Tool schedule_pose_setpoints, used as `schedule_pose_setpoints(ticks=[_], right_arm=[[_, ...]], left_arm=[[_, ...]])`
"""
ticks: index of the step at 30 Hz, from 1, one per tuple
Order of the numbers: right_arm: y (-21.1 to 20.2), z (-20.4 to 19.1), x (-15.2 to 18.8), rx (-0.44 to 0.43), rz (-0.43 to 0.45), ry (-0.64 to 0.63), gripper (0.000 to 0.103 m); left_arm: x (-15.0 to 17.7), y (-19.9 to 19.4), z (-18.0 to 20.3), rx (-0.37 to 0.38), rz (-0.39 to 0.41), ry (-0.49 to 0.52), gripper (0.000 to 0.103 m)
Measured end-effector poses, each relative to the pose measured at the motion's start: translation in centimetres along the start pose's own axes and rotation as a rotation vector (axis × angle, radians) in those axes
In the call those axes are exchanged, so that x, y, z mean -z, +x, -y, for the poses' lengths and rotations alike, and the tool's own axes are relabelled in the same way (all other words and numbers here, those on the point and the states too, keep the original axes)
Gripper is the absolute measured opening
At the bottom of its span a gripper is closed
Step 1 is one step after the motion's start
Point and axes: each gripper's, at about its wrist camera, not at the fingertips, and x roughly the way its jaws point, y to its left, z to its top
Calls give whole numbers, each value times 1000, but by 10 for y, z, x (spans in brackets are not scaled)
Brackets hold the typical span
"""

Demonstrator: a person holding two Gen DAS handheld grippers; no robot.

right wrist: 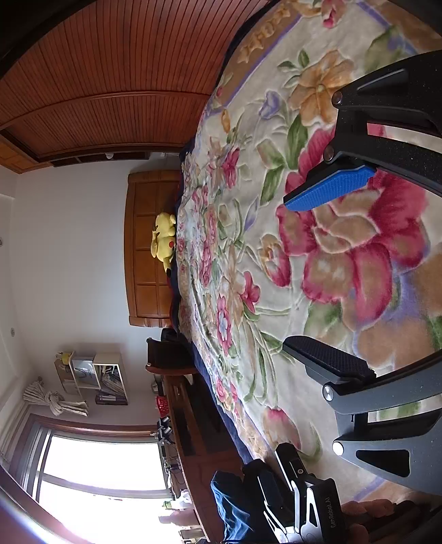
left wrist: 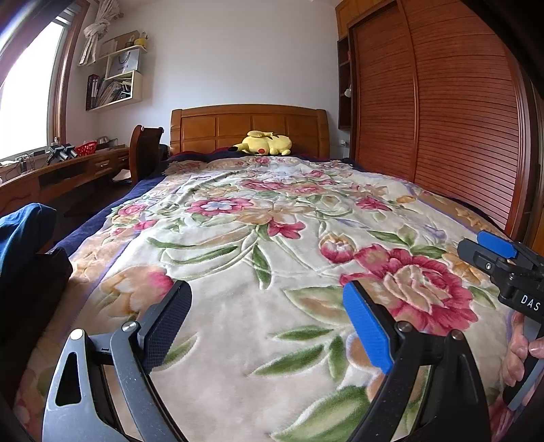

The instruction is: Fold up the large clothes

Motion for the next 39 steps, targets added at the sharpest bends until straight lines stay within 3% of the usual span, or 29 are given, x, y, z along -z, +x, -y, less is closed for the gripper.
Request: schedule_pose_setpoints(ticks=[39], right_arm=[[5,10,0,-2,9,-5,78]], left_arm=[[-5,-3,2,-11,33,-5,91]])
